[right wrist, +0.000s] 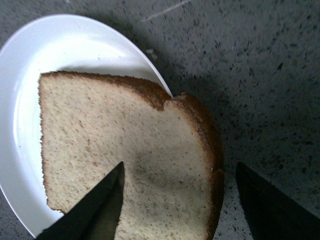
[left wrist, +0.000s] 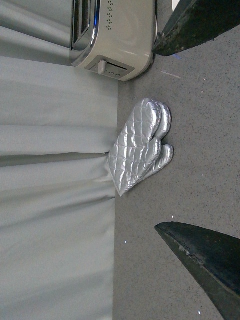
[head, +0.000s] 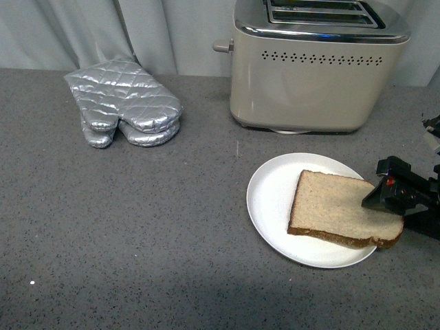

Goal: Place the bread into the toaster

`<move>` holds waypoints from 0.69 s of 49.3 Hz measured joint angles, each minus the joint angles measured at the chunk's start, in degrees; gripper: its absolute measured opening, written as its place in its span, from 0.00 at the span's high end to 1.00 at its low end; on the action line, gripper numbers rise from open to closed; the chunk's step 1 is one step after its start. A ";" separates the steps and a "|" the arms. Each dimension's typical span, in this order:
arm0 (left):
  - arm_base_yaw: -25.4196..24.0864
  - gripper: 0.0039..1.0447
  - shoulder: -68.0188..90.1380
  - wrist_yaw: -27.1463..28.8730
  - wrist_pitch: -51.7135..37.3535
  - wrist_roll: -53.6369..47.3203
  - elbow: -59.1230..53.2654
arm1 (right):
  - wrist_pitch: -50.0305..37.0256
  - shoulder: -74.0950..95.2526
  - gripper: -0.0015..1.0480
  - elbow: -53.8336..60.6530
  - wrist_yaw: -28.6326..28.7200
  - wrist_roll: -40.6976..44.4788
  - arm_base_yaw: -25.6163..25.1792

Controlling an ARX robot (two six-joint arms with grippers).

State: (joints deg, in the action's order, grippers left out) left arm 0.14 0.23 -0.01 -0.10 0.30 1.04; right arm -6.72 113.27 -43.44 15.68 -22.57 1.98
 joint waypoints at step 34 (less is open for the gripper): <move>0.00 0.06 0.00 0.00 0.00 0.00 0.00 | 8.31 -15.96 0.99 1.31 6.99 -10.97 0.24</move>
State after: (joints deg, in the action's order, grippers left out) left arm 0.14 0.23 -0.01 -0.10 0.30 1.04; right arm 1.58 97.32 -42.13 22.68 -33.54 2.22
